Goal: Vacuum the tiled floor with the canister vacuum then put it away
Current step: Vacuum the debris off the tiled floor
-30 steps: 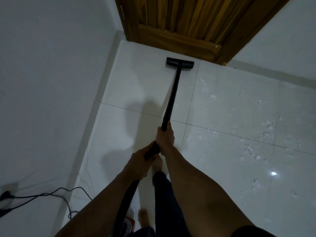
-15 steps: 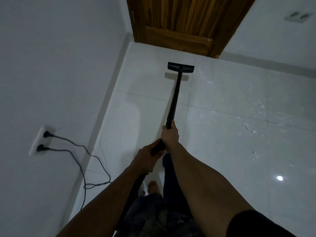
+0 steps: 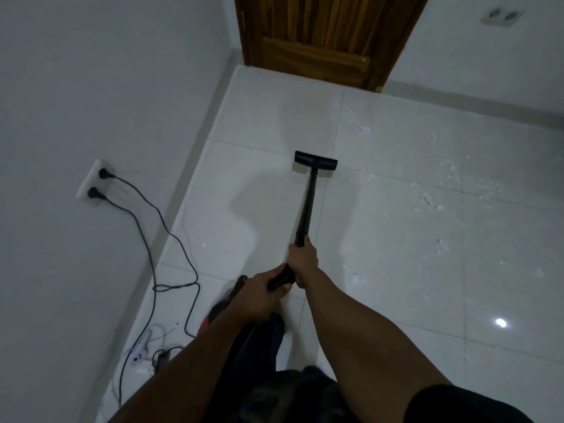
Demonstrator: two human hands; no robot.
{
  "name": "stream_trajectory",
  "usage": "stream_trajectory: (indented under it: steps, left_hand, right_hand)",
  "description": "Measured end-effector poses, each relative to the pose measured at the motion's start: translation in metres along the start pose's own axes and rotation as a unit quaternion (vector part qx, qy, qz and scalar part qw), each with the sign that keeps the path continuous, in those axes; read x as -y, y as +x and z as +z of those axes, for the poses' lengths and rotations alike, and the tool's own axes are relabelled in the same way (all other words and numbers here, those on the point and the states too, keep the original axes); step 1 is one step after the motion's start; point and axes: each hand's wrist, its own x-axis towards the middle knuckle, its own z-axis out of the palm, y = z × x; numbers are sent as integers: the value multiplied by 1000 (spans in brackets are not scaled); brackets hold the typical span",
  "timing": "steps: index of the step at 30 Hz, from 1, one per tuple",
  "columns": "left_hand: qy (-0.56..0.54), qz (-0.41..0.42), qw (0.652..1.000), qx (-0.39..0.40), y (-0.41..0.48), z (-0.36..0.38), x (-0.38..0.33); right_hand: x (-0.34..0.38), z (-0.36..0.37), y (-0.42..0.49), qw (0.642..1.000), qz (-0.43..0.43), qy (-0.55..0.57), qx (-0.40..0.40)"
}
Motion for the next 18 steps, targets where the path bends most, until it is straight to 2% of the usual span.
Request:
stream_trajectory:
  steps: [3,6,10,18]
  left_hand:
    - [-21,1,1000,-4,-46,34,17]
    - [3,-8,1000,-11,-87,68,43]
    - [-6,-6,1000,11,-148,111,65]
    - [35,-27,998,38,-234,146,121]
  right_hand:
    - [-50,-6,-26,1000,-17,-8,5]
    - [-98,-16,-60,999,-27,-14,8]
    - [-167,-28,-105,999,-21,-24,4]
    - [-264,-19,-176,1000,-25,-9,-4]
